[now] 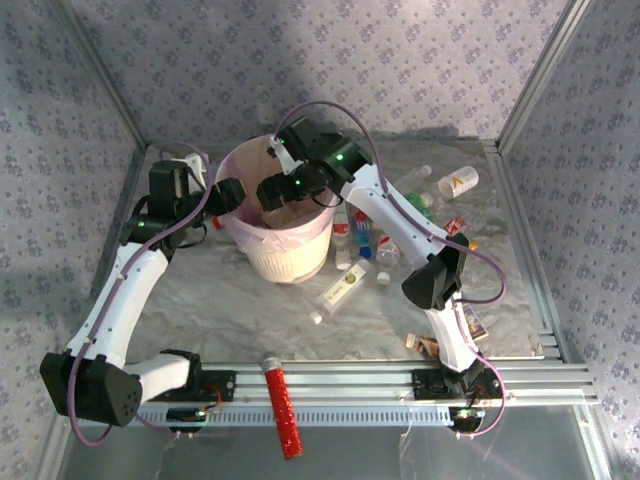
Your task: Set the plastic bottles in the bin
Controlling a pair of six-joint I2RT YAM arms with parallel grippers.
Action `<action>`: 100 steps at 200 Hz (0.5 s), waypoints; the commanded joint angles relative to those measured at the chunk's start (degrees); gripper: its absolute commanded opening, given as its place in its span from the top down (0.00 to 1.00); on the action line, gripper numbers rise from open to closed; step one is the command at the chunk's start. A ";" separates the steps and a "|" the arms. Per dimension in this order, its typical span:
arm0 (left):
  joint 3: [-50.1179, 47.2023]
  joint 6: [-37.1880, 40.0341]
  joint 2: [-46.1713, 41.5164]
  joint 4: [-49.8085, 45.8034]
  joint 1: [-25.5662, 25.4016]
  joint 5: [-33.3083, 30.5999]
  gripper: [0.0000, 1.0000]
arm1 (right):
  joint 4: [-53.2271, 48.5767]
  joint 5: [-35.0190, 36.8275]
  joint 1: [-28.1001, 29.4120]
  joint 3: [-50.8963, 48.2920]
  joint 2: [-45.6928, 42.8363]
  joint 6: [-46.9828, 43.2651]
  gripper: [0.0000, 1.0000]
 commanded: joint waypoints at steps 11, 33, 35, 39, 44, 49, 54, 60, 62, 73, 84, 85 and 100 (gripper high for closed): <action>0.83 0.98 -0.04 -2.82 -0.38 -0.83 0.36 | -2.12 0.42 0.51 1.10 -1.33 -0.47 0.12; 0.76 1.07 0.01 -2.85 -0.36 -0.82 0.36 | -2.21 0.91 0.68 0.98 -2.80 -0.36 0.10; 0.83 1.07 0.04 -2.81 -0.38 -0.84 0.36 | -2.27 0.99 0.69 0.98 -2.99 -0.36 0.09; 0.75 1.14 0.05 -2.85 -0.38 -0.88 0.36 | -2.21 1.11 0.71 0.98 -3.21 -0.36 0.09; 0.77 1.15 0.04 -2.80 -0.38 -0.90 0.36 | -2.21 1.22 0.82 1.01 -3.63 -0.36 0.08; 0.79 1.15 0.12 -2.83 -0.38 -0.90 0.36 | -2.13 1.36 0.86 1.03 -4.08 -0.32 0.08; 0.82 1.19 0.09 -2.85 -0.38 -0.93 0.36 | -2.09 1.40 0.91 1.01 -4.43 -0.27 0.07; 0.90 1.24 0.09 -2.85 -0.31 -1.01 0.36 | -1.99 1.48 1.04 0.98 -5.07 -0.27 0.07; 0.90 1.24 0.15 -2.85 -0.36 -1.02 0.36 | -1.95 1.53 1.02 1.01 -5.30 -0.27 0.07; 0.95 1.37 0.30 -2.85 -0.38 -0.94 0.36 | -1.62 1.51 1.11 1.00 -6.39 -0.27 0.06; 1.03 1.49 0.36 -2.85 -0.38 -1.04 0.36 | -1.33 1.55 1.28 0.96 -7.70 -0.27 0.05; 1.06 1.50 0.38 -2.81 -0.38 -1.03 0.36 | -1.33 1.56 1.25 0.93 -7.75 -0.27 0.05; 1.15 1.55 0.40 -2.85 -0.37 -1.13 0.36 | -0.83 1.90 1.31 -0.13 -10.22 -0.53 0.04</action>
